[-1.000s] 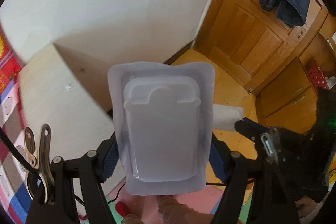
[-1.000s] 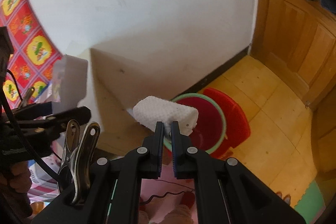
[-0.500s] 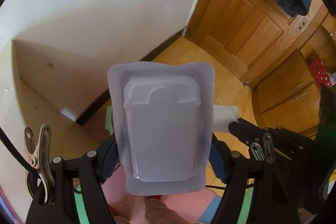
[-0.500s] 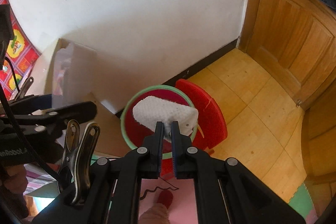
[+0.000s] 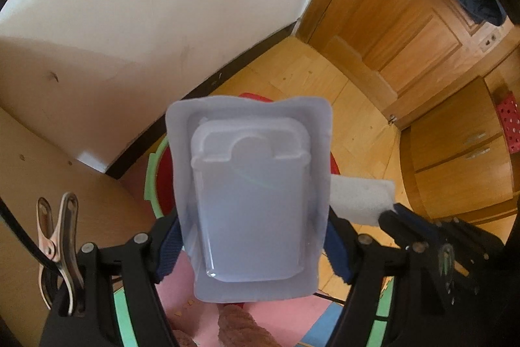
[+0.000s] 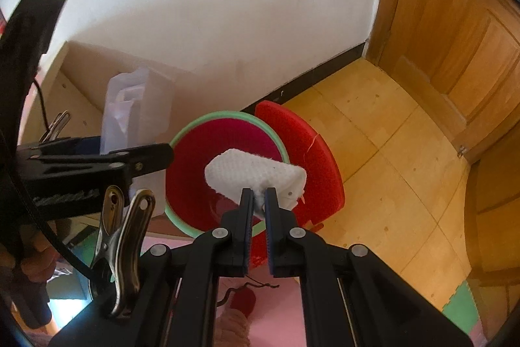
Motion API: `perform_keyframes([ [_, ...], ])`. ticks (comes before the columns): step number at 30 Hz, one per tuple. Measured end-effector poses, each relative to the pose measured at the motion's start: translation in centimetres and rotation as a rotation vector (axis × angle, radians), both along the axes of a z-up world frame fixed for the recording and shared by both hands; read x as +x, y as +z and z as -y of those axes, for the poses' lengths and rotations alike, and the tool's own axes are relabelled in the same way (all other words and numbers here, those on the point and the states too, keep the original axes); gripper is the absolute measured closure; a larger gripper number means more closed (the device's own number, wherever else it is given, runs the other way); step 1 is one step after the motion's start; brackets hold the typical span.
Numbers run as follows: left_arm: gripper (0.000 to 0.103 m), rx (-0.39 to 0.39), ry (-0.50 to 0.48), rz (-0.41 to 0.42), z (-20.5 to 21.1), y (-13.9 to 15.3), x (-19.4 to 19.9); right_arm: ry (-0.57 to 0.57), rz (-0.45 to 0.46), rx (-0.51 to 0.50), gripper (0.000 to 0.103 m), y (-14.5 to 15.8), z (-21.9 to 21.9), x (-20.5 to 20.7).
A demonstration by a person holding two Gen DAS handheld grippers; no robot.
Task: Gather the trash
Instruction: 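Open both grippers to drop the tray and tissue into the bucket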
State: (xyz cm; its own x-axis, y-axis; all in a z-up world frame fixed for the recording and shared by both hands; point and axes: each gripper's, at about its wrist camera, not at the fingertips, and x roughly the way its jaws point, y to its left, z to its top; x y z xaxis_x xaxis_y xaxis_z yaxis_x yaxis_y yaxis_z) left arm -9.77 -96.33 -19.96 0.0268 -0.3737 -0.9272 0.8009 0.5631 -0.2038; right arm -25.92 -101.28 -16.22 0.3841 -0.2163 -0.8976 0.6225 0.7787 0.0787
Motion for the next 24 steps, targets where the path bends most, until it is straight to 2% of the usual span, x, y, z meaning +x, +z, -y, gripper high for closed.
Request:
perform_keyframes([
  [6,0.024,0.016,0.010,0.008,0.6,-0.8,0.9,0.009,-0.018,0.027,0.095,-1.3,0.1,0.4],
  [13,0.015,0.026,0.039,0.022,0.5,-0.7,1.6,0.011,-0.030,0.055,0.095,-2.2,0.7,0.7],
  [24,0.015,0.053,0.094,0.033,0.2,-0.9,2.3,0.059,-0.025,0.139,0.095,-4.9,0.7,1.7],
])
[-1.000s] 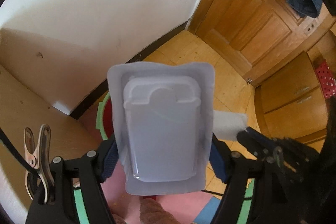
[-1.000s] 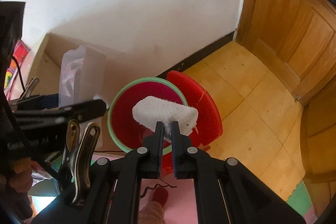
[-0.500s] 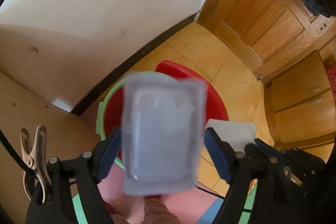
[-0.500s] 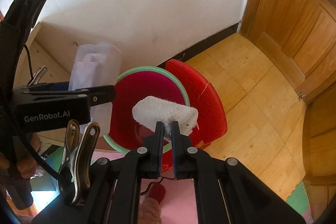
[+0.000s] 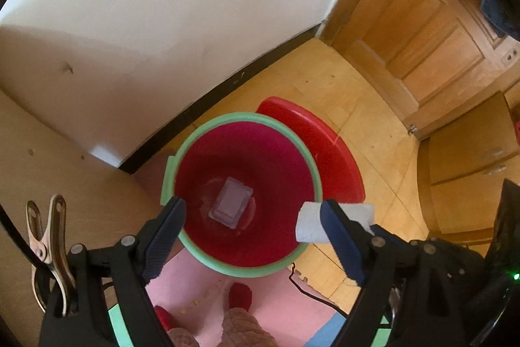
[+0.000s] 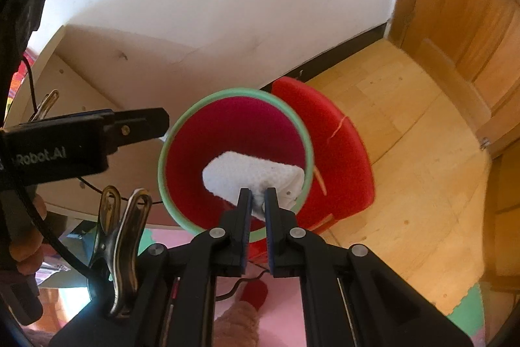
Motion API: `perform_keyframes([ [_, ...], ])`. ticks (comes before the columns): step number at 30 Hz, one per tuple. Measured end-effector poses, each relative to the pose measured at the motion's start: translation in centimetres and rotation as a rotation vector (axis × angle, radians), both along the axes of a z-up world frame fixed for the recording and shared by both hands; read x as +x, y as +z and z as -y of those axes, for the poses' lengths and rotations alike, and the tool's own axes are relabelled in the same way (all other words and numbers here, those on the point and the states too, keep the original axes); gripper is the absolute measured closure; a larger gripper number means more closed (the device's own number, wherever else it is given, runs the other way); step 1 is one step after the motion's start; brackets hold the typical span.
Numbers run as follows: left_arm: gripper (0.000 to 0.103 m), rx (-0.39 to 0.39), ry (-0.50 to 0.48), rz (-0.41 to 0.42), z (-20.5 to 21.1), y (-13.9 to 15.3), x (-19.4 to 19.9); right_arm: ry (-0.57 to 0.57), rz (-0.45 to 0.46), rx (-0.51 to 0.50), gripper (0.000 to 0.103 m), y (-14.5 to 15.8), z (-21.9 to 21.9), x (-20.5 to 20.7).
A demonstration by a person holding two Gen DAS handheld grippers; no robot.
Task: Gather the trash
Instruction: 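Open both grippers to drop the tray and tissue into the bucket, then move both open grippers back from the bucket toward the bed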
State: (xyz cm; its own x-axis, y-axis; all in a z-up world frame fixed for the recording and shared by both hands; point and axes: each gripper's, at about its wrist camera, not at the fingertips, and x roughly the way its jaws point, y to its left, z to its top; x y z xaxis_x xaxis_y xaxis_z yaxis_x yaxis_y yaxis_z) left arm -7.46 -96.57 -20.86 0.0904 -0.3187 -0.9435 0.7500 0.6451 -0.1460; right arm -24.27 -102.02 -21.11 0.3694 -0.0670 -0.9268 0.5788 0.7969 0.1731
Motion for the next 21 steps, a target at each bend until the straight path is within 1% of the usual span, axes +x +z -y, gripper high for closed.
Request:
perform_keyframes([
  [3,0.015,0.005,0.016,0.000,-0.1,-0.2,0.2,0.018,0.015,0.027,0.095,-0.5,0.0,0.4],
  [5,0.015,0.008,0.024,0.003,-0.2,-0.2,0.2,0.027,0.028,0.048,0.089,-0.9,0.2,0.6],
  [7,0.015,0.012,0.030,0.002,-0.1,-0.2,0.2,0.039,0.042,0.066,0.078,-1.0,0.1,0.8],
  [9,0.015,0.011,0.034,0.001,-0.1,-0.2,0.3,0.048,0.052,0.067,0.059,-0.9,0.0,0.8],
  [11,0.015,0.013,0.035,0.004,-0.1,-0.3,0.3,0.061,0.059,0.064,0.053,-0.7,-0.3,0.8],
  [21,0.015,0.007,0.015,0.008,0.0,0.0,-0.8,0.090,0.057,0.036,0.052,0.9,-1.3,0.3],
])
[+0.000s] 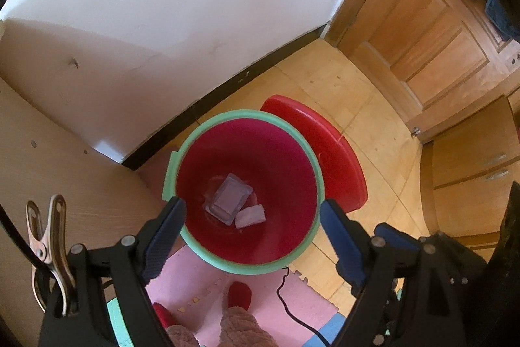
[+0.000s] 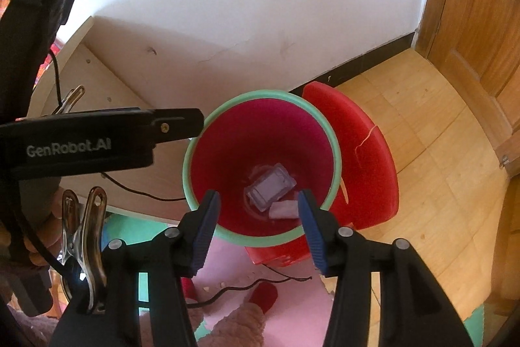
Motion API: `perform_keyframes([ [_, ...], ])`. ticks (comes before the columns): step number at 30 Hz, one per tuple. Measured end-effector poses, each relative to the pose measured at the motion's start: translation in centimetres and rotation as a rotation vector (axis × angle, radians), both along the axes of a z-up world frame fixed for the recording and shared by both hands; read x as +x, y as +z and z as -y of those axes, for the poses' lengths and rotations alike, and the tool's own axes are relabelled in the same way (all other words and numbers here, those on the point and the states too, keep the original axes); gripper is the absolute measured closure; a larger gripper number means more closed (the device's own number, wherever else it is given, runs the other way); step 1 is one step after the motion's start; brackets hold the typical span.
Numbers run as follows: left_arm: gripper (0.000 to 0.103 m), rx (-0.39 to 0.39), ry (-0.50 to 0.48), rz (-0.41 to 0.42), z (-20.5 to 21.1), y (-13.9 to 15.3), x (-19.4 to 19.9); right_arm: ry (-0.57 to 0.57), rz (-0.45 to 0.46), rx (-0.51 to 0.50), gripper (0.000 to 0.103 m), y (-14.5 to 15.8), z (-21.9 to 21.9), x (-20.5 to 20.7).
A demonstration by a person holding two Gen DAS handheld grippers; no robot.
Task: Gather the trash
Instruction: 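Move both open grippers back from the bucket toward the bed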
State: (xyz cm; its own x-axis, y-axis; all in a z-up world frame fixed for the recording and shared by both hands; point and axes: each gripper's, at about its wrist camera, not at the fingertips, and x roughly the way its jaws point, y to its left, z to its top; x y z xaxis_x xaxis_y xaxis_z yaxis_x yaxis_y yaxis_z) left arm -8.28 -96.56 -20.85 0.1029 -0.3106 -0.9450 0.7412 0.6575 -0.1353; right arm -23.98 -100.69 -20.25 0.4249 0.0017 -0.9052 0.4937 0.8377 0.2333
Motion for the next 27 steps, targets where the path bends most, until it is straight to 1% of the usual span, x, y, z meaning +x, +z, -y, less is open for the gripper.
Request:
perform_keyframes([
  [6,0.015,-0.004,-0.001,-0.005,-0.8,0.8,-1.4,0.018,-0.001,-0.023,0.052,1.6,-1.0,-0.5],
  [10,0.015,-0.003,-0.026,-0.011,-1.7,1.7,-2.6,0.031,-0.001,-0.034,0.052,3.0,-2.0,-1.8],
  [15,0.015,-0.034,-0.037,-0.018,-3.1,3.4,-3.7,0.015,0.008,-0.041,0.052,5.0,-3.5,-3.2],
  [19,0.015,-0.057,-0.033,-0.025,-4.4,4.8,-3.9,0.007,0.025,-0.060,0.052,6.7,-4.5,-3.4],
  [25,0.017,-0.111,-0.040,-0.045,-7.2,7.5,-4.6,0.025,0.054,-0.100,0.052,9.9,-7.1,-3.8],
  [27,0.017,-0.117,-0.040,-0.040,-8.2,8.4,-4.8,0.033,0.056,-0.115,0.052,10.7,-8.0,-3.9],
])
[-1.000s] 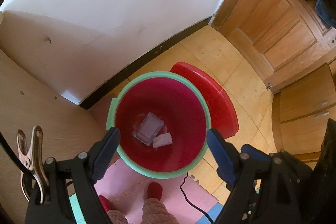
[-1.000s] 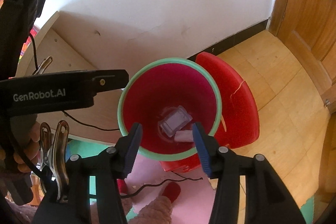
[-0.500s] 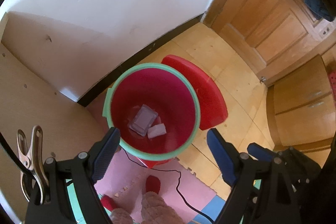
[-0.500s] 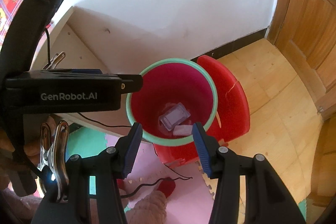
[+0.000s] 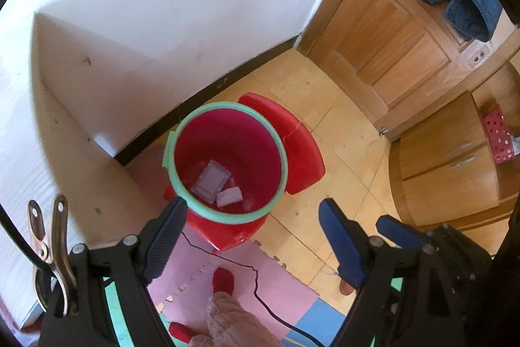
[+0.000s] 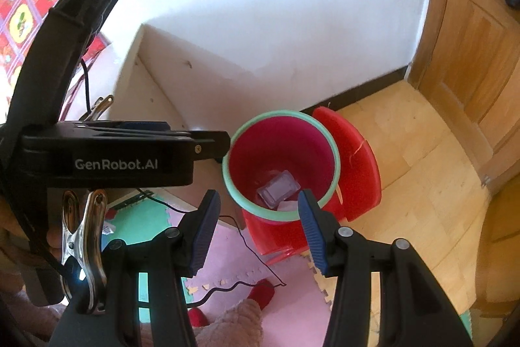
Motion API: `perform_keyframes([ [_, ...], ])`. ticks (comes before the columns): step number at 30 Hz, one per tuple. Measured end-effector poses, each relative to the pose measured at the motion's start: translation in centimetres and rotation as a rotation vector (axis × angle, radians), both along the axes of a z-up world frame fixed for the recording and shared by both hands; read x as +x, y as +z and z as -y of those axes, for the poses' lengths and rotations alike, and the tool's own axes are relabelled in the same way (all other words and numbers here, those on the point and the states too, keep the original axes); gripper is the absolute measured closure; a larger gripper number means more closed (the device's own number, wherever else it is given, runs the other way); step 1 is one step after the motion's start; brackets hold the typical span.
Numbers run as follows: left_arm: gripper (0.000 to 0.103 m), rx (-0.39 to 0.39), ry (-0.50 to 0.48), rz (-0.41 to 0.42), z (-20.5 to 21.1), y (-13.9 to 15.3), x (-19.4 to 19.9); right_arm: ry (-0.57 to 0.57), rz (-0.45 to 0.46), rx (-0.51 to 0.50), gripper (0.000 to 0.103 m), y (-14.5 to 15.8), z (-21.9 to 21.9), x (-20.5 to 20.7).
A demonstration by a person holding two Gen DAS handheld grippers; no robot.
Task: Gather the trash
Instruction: 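Move both open grippers back from the bucket toward the bed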
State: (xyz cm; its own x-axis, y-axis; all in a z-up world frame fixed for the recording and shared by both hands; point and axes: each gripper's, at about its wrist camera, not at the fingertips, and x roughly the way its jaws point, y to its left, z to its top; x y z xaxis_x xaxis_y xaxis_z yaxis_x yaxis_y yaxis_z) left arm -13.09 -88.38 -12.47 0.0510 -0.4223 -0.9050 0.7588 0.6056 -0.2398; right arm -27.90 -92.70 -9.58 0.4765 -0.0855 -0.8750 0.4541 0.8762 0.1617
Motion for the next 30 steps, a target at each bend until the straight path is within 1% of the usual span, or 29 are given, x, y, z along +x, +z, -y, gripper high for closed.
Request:
perform_keyframes([
  [4,0.017,-0.036,0.000,0.008,-2.6,2.1,-0.5,0.006,0.008,-0.008,0.052,1.7,-2.3,-0.5],
  [8,0.017,-0.072,0.024,0.008,-5.7,4.5,-0.8,0.014,0.017,-0.032,0.052,3.5,-4.9,-1.0],
  [12,0.017,-0.086,0.050,0.031,-9.0,6.7,-1.0,0.014,0.040,-0.031,0.052,5.0,-7.5,-1.3],
  [16,0.017,-0.095,0.087,0.047,-13.0,8.7,-1.0,0.046,0.066,-0.036,0.052,6.8,-10.7,-1.2],
  [21,0.017,-0.095,0.152,0.071,-18.0,10.5,-1.0,0.101,0.098,-0.033,0.052,8.6,-14.6,-0.3],
  [30,0.017,-0.086,0.307,0.119,-28.7,13.0,-0.3,0.201,0.122,-0.009,0.052,10.7,-22.4,1.3],
])
